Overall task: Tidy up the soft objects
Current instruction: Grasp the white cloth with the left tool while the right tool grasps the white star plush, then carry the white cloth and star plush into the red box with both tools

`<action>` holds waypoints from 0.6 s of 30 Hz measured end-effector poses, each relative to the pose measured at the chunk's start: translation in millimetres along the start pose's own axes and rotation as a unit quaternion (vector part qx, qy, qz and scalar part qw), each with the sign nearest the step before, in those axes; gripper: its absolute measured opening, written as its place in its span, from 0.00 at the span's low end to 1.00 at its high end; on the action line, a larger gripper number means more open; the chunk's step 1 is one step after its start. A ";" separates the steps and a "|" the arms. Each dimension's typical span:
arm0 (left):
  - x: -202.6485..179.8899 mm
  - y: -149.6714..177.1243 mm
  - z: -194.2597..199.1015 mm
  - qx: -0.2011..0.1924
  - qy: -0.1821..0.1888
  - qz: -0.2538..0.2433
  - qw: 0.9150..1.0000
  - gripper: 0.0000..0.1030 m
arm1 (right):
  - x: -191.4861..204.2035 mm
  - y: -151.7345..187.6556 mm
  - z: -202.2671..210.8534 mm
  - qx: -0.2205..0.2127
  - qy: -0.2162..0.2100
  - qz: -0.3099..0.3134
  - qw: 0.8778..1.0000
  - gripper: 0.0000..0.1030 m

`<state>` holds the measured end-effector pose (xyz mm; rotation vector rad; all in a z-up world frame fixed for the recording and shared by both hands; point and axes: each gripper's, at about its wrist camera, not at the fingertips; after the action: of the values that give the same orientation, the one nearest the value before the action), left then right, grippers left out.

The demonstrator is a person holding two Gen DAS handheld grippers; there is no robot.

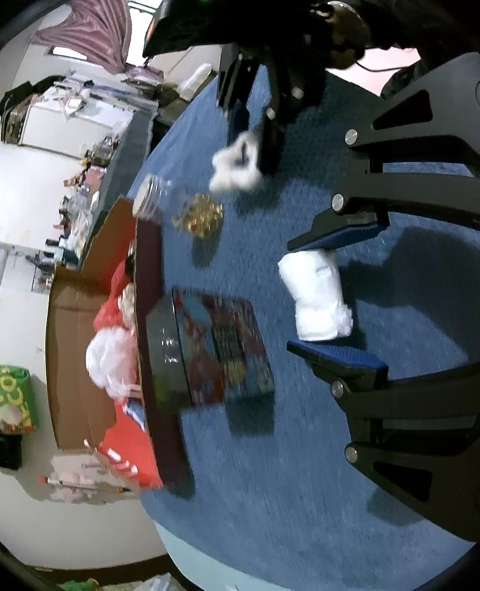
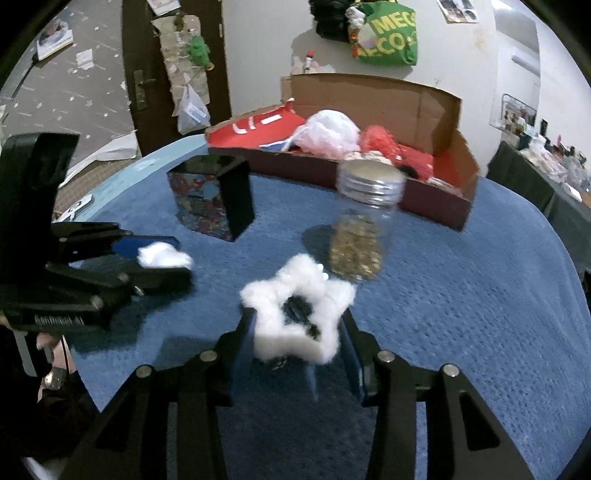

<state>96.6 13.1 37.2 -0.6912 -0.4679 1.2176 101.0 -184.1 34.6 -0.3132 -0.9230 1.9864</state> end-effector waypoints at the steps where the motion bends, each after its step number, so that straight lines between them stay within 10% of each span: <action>1: 4.7 0.4 0.9 0.002 -0.003 0.002 1.000 0.43 | -3.4 0.6 1.6 0.001 0.004 -0.003 1.000 0.44; 18: 101.0 -32.0 -13.1 0.052 -0.053 0.029 0.997 0.43 | -92.9 -26.0 11.2 0.041 0.050 -0.063 0.996 0.45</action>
<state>156.9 100.6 46.9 -0.5558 -0.4717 1.3282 163.9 -256.8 48.8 -0.2976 -0.7781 1.8695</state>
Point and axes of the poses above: each gripper's, at about its wrist camera, not at the fingertips, and z roughly against the way its jaws point, x to its left, y to its underside, and after that the axes turned 8 degrees about -y, right-handed
